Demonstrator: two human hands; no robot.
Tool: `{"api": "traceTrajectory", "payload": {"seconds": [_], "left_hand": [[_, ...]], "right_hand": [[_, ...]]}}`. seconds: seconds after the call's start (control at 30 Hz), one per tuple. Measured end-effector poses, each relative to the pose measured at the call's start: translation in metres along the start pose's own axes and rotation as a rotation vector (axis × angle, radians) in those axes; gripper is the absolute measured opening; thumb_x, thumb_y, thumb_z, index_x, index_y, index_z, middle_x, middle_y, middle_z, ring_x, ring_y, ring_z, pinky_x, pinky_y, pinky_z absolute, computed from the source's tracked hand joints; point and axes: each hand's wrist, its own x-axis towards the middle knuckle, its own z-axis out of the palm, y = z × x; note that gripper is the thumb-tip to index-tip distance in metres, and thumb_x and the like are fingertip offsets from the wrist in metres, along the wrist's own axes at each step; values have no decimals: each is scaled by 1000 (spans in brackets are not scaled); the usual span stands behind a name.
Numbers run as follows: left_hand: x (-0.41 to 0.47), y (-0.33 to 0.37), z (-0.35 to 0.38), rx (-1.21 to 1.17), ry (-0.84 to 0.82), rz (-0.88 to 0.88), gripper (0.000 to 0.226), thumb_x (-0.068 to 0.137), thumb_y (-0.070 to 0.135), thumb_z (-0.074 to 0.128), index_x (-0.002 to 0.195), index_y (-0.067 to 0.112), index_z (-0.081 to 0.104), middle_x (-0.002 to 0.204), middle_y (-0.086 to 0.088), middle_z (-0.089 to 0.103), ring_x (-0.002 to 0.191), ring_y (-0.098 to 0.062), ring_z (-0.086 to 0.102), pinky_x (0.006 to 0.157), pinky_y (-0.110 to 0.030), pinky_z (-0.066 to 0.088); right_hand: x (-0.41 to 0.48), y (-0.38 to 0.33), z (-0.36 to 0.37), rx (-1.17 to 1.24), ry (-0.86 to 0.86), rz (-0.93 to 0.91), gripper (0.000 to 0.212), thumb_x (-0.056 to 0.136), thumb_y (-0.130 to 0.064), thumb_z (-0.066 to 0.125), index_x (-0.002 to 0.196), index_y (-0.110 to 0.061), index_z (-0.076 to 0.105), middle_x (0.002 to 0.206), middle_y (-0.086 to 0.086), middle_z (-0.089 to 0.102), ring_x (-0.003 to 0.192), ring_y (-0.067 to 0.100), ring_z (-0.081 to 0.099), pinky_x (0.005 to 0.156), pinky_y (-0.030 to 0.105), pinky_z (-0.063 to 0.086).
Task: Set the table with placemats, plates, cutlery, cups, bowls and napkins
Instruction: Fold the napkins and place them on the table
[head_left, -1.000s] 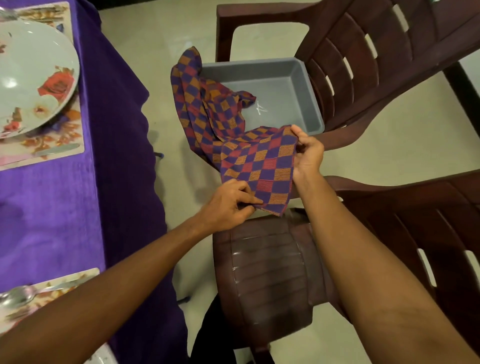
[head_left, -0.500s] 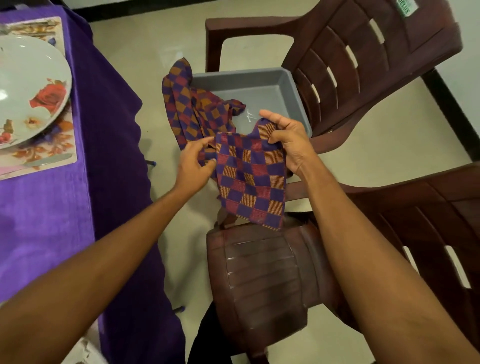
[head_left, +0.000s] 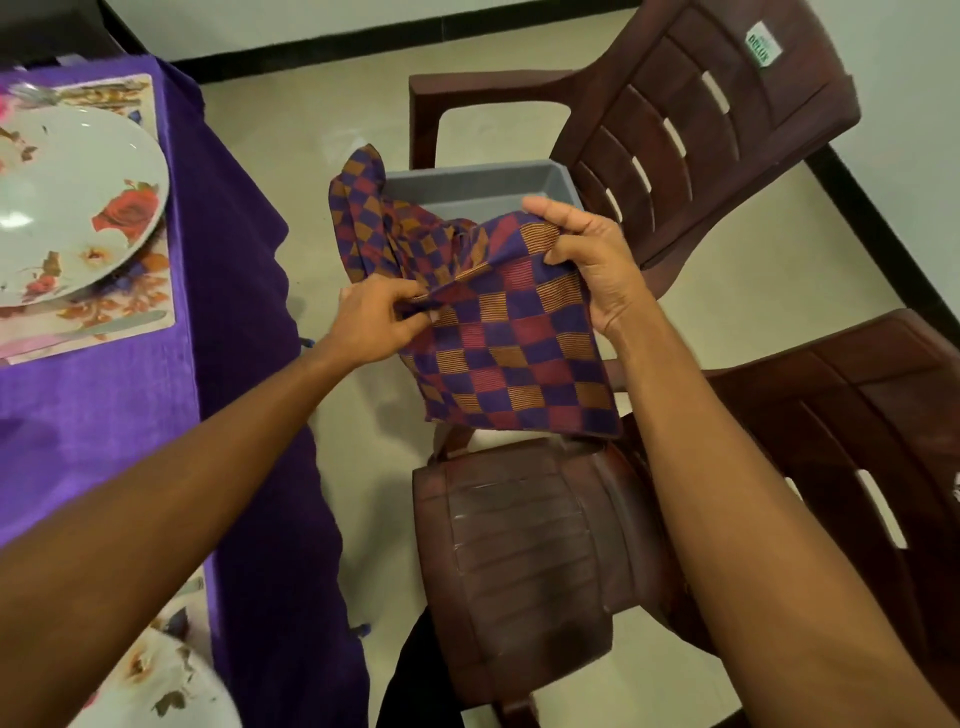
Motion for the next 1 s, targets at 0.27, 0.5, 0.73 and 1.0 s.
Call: {"api": "traceTrajectory", "payload": {"seconds": [0.27,0.5,0.73,1.0], "left_hand": [[-92,47,-19,-19,1,-86,20,93,31,64,105,16,71,96,-2,72,85,-19,66,75,-38,57],[-172,107,-21,-56,39,-132,16,90,9,69,98,22,73,84,10,69,78,1,66,71,-26,55],[-241,145,-6,-271,164,-222,14,88,23,75,99,15,78,86,-3,75,81,-16,70,75,-38,58],[-295,170,15,-706,211,-480,24,91,12,69,112,-1,69,90,-7,70,73,-4,65,62,-19,49]], "right_hand": [[-81,19,-51,-87,117,-83,45,86,19,58,128,3,62,89,3,78,82,17,73,71,27,60],[-162,49,-85,14,174,8,57,82,27,44,127,-3,63,91,8,75,83,23,70,81,37,61],[-232,66,-116,-701,97,-80,14,94,-5,67,102,-12,75,90,3,72,74,7,65,64,16,51],[-278,103,-111,-243,278,34,26,104,-23,52,86,-20,72,82,-4,73,74,7,68,71,23,53]]}}
